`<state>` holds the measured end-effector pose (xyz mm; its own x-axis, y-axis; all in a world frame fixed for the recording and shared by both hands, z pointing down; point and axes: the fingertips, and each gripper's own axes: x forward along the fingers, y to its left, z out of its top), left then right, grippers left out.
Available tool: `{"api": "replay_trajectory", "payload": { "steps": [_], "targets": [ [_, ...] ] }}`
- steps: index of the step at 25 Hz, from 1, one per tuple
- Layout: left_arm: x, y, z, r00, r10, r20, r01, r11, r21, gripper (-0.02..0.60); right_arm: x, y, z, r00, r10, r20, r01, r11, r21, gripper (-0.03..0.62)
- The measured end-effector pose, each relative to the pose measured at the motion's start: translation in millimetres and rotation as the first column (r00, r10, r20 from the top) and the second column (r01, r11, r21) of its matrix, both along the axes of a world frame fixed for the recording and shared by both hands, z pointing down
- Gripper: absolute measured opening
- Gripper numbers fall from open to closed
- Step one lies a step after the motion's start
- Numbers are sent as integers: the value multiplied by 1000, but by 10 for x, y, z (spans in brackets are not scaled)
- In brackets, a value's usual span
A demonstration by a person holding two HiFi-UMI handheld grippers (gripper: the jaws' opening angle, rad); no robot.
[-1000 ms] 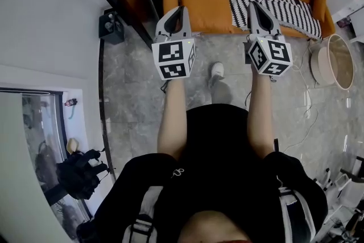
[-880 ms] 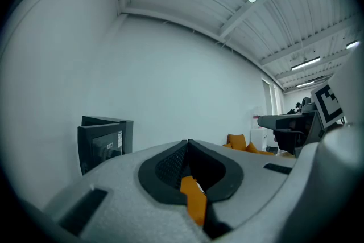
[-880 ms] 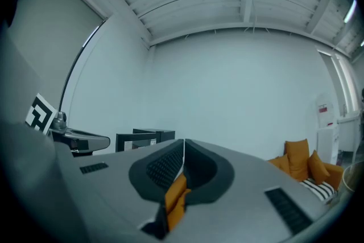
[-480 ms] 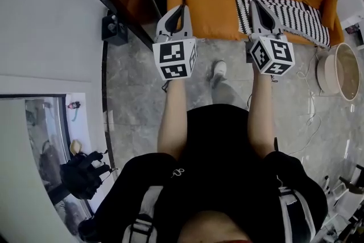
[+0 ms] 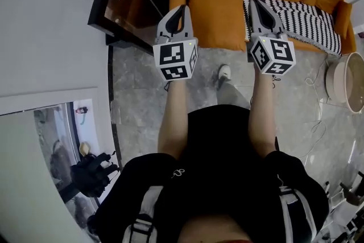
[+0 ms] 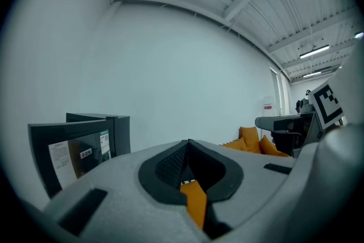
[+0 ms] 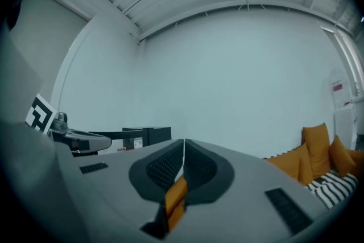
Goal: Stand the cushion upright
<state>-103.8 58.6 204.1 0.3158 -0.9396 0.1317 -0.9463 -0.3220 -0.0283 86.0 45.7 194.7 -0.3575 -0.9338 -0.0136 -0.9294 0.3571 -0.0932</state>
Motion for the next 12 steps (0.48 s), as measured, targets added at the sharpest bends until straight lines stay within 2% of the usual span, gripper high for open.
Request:
{"api": "replay_trajectory", "payload": {
  "steps": [8,12],
  "targets": [
    [383,-1095,75,1000,-9,-17,9,1000,-13,9,346,-1134,120,1000,-21,-15,21,999,-39,12],
    [463,-1507,116,999,-31,-26,31,999,-20,9,450,-1571,139,999,-39,-22,37,998,-47,12]
  ]
}}
